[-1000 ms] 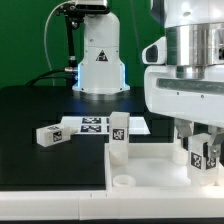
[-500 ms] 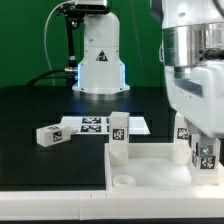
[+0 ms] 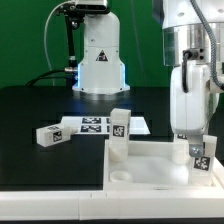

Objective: Assemble square table

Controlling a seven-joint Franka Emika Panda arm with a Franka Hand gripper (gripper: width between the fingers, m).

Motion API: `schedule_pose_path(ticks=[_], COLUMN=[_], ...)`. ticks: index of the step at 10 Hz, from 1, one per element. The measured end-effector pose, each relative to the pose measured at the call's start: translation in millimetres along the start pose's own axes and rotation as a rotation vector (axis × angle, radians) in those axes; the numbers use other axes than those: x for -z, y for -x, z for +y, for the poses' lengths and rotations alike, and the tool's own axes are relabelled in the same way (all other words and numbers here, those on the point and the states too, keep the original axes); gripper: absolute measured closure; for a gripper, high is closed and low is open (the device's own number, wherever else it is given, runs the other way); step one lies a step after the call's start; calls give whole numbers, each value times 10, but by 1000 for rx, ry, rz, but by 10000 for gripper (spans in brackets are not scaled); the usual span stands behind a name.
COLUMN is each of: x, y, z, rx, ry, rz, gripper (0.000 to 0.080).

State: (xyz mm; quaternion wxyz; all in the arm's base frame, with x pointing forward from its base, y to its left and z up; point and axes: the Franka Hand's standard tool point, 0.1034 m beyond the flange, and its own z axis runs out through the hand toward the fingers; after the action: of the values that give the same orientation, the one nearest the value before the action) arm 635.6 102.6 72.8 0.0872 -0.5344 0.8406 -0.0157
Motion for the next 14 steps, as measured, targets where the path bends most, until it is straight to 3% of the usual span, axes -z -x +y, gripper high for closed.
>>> schedule_pose_path(ticks=[2, 3, 4, 5, 10, 11, 12, 14], x=[5, 135, 368, 523, 457, 469, 537, 728], y=[2, 33, 46, 42, 30, -31, -239, -673], z=[-3, -48, -80, -101, -73, -92, -128, -119], rx=[8, 41, 64, 65, 77, 169, 232, 375], ry=[-1, -13, -28, -37, -30, -40, -62, -73], rz=[-1, -21, -50, -68, -60, -58, -69, -80], gripper=[247, 247, 167, 167, 151, 151, 151, 151])
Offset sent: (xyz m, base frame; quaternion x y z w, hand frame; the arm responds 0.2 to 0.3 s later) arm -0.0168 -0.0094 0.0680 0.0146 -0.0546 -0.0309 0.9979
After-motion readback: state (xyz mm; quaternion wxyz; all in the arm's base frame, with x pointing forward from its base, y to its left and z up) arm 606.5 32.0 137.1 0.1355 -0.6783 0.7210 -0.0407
